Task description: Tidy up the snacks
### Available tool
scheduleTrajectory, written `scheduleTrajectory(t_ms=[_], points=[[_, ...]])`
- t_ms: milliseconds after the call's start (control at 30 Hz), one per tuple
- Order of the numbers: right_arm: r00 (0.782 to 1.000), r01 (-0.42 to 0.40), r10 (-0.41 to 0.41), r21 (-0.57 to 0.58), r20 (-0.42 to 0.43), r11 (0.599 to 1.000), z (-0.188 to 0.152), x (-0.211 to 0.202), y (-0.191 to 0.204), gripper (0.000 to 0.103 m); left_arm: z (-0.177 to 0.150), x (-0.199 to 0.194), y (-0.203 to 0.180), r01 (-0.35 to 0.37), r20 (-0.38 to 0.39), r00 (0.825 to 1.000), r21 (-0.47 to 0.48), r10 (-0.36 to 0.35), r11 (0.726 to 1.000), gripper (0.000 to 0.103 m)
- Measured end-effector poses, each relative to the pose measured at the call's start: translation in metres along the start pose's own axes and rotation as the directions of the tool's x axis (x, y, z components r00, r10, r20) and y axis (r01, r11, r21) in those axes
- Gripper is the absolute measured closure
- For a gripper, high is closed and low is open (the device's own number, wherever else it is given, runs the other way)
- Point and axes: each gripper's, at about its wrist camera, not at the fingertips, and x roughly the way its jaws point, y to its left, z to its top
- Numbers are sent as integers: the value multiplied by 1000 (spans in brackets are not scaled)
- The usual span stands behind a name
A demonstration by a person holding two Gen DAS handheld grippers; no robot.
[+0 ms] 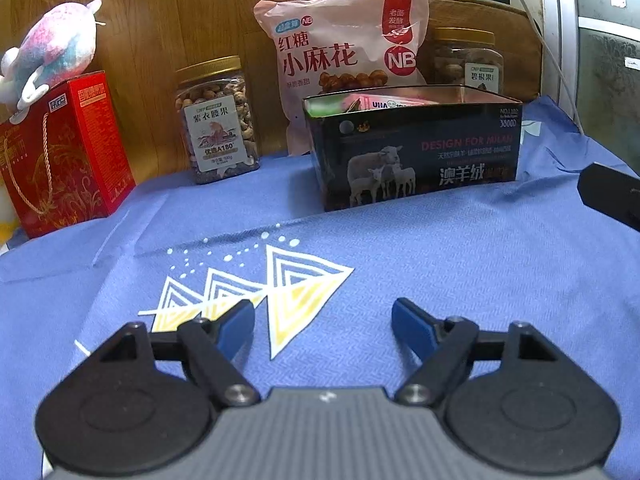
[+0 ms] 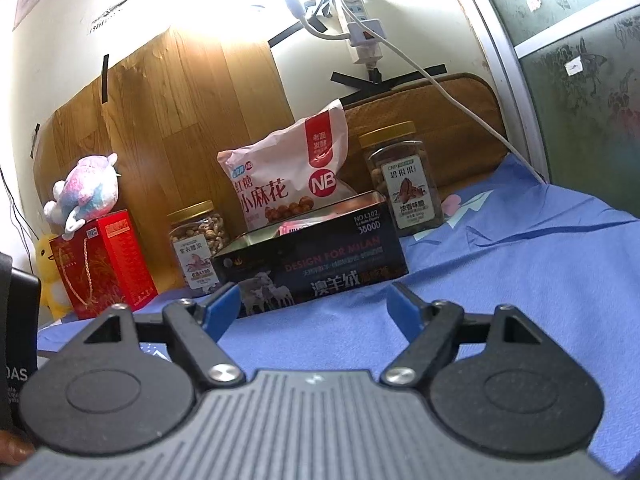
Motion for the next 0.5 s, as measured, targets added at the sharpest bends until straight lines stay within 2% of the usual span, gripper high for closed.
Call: scheduleTrajectory(t_ms=[300, 500], points=[[1000, 5, -5, 7, 16, 1000, 0, -3, 0, 20, -1, 0, 3, 4, 3, 1000, -9, -4, 1000, 19], [1000, 5, -5, 3, 23, 1000, -1, -5, -1, 20, -4, -8, 4, 25, 50, 998, -8, -25, 1000, 14]])
